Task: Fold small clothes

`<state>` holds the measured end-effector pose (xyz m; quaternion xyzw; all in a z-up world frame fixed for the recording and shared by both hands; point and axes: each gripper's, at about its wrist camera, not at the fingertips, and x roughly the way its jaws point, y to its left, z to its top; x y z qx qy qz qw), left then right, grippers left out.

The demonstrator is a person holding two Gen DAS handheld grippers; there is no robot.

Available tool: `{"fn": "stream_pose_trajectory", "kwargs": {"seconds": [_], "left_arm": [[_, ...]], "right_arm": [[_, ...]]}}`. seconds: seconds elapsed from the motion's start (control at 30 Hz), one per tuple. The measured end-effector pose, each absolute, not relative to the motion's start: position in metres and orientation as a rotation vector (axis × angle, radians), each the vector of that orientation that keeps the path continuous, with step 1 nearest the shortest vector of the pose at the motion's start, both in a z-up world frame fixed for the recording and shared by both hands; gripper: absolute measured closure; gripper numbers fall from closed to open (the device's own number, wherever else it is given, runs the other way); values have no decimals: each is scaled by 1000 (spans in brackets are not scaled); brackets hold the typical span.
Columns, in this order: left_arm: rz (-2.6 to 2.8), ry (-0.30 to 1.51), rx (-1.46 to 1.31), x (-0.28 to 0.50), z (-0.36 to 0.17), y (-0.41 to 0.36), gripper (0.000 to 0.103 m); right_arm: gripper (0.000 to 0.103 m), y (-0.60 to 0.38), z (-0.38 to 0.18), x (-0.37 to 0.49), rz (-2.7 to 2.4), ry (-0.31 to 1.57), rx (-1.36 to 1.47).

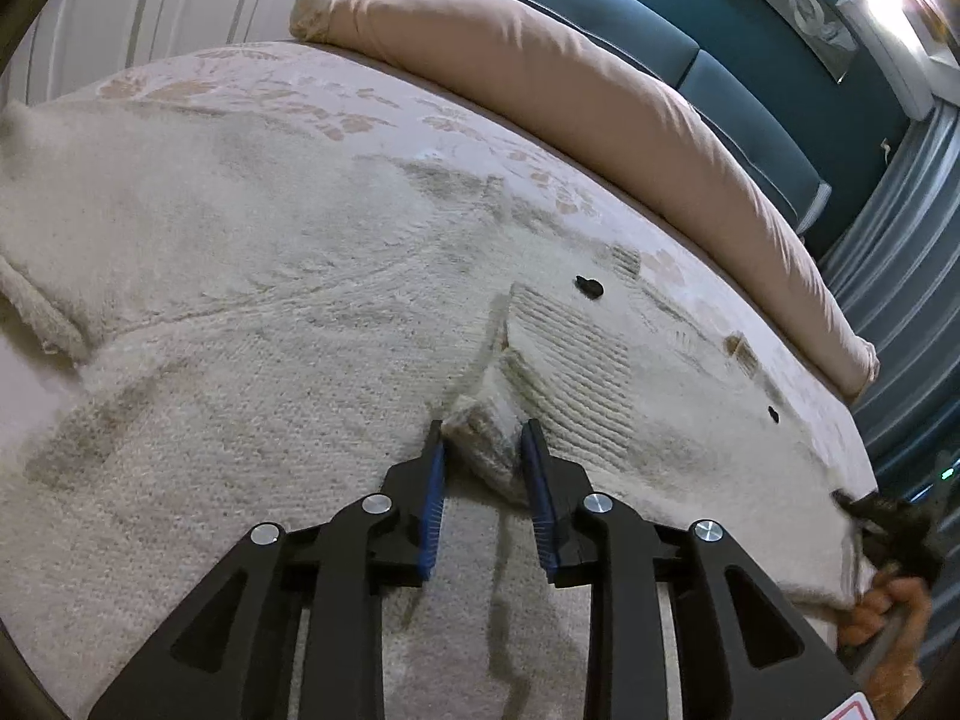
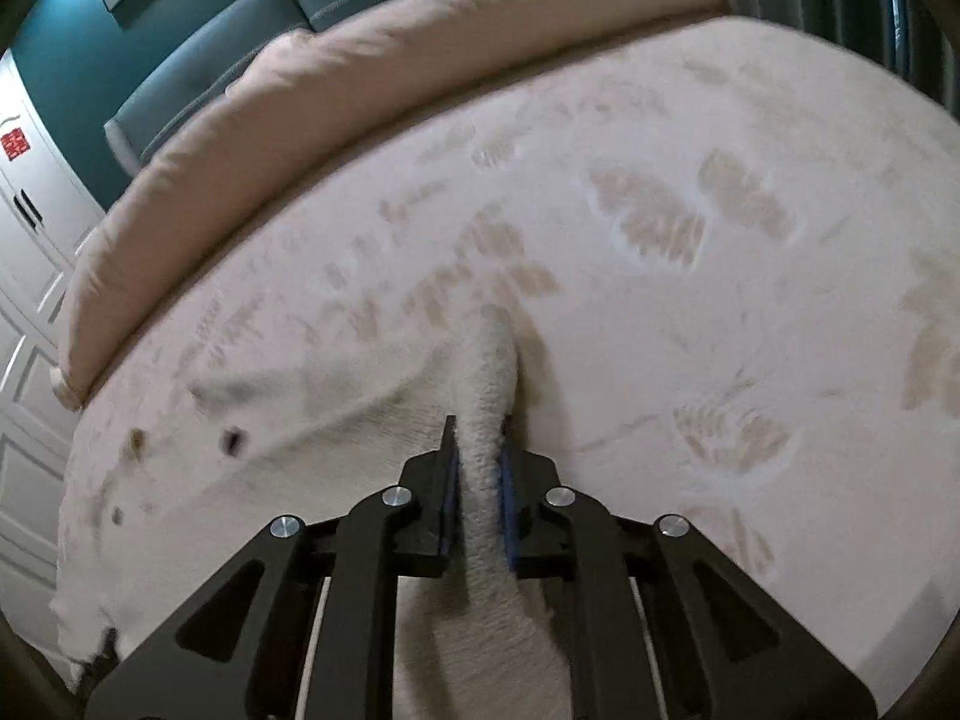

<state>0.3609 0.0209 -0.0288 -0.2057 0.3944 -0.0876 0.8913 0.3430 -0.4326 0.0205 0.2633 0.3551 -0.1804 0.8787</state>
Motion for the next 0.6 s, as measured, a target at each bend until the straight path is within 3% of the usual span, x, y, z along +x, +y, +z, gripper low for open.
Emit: {"fn": "stream_pose_trajectory", "kwargs": {"seconds": [0.13,0.3,0.37,0.53,0.57,0.6], "left_arm": [[-182,818,-426,361,-29,21,77],[-180,820,-423,361,-29,21,77],[-178,822,-422,361,-29,21,77],[-191,845,-475,359,-21,30,76],[-185,855,-498,355,-18,37,73],[-168,857,-518,348,-13,48,61]], "right_arm": [[89,-391,60,307,-281,621,456],[96,-384,-4,295,-273,863,384],[98,-391,10,275,-295,800,477],[73,-357,23,229,-267,765,510],[72,-348,15,226,-267,793,478],[71,-337,-1,220,-267,843,440]]}}
